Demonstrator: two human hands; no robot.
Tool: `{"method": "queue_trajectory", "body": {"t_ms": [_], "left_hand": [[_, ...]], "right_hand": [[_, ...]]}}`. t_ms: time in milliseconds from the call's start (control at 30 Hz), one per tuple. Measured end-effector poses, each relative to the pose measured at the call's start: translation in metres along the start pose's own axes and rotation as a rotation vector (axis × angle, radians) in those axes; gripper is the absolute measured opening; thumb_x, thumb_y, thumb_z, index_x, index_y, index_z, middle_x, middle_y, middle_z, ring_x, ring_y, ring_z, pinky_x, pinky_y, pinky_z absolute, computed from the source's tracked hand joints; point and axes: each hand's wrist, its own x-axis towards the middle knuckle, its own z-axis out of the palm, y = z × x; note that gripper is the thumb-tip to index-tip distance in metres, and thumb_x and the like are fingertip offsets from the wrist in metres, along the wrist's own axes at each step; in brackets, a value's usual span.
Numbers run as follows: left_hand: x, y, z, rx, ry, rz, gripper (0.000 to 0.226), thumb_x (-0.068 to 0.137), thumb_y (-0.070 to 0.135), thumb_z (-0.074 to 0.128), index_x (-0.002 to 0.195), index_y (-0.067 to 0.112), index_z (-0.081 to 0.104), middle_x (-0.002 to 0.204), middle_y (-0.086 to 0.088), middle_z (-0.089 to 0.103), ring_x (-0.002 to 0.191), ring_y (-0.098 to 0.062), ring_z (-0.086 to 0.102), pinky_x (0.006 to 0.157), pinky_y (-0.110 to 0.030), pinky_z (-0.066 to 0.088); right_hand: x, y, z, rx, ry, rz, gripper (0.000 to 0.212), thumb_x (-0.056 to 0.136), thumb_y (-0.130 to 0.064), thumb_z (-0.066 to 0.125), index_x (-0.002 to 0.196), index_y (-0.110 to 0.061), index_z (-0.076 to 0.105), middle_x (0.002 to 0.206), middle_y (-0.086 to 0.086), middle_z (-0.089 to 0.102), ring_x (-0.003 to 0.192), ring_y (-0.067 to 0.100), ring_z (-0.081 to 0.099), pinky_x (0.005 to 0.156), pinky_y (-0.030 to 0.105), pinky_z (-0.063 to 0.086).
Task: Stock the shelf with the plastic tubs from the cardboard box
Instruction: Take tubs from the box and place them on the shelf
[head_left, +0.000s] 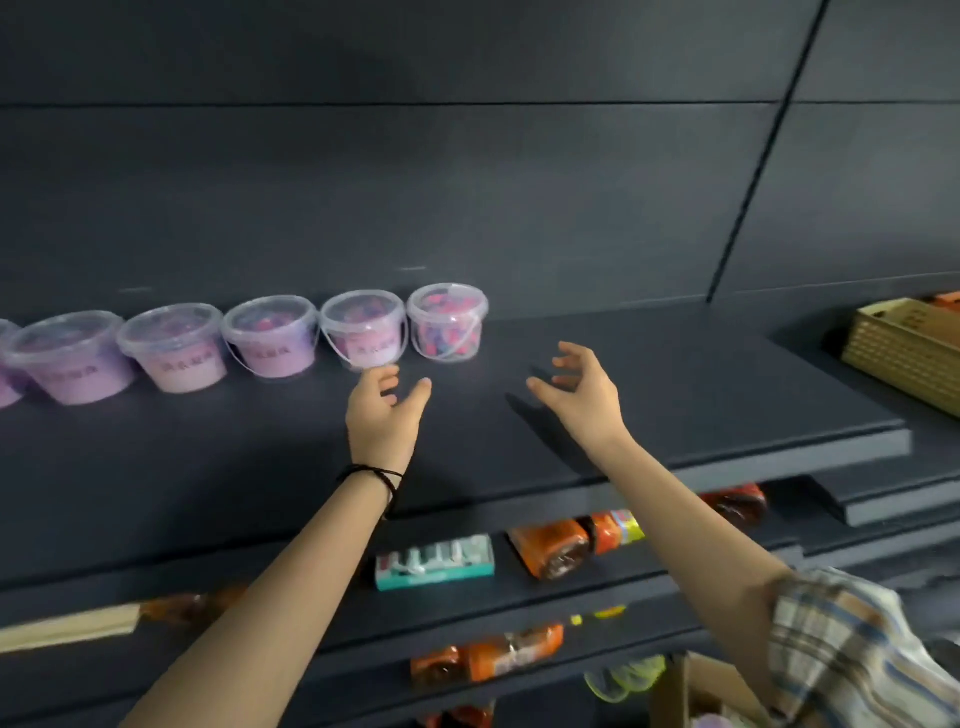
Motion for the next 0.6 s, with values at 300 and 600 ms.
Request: {"method": "queue_trajectory", "body": {"t_ms": [300,600], "left_hand": [[-0.201,0.03,0.074,0.181,-0.205,0.223,0.057,0.08,0.047,0.068,0.13,0.026,0.05,0.131,0.004,0.052,0.122,-0.018,0.048,0.101,-0.04,0.042],[-0.312,-0.043,0.172,0.417,-0.511,0.004,0.064,0.078,0.049,0.07,0.131,0.02,0.048,0.132,-0.004,0.052,0.122,-0.025,0.047,0.097,-0.04,0.042]], "right_hand": [[-0.143,0.042,-0.193,-0.126,0.023,0.032,0.08,0.075,-0.035,0.08,0.142,-0.022,0.037,0.125,-0.006,0.051,0.111,0.012,0.051,0.084,0.026,0.044],[-0.216,0.172,-0.311,-0.229,0.028,0.381,0.089,0.072,-0.035,0.083,0.144,-0.019,0.034,0.138,0.003,0.048,0.124,0.02,0.048,0.102,0.038,0.043]]}}
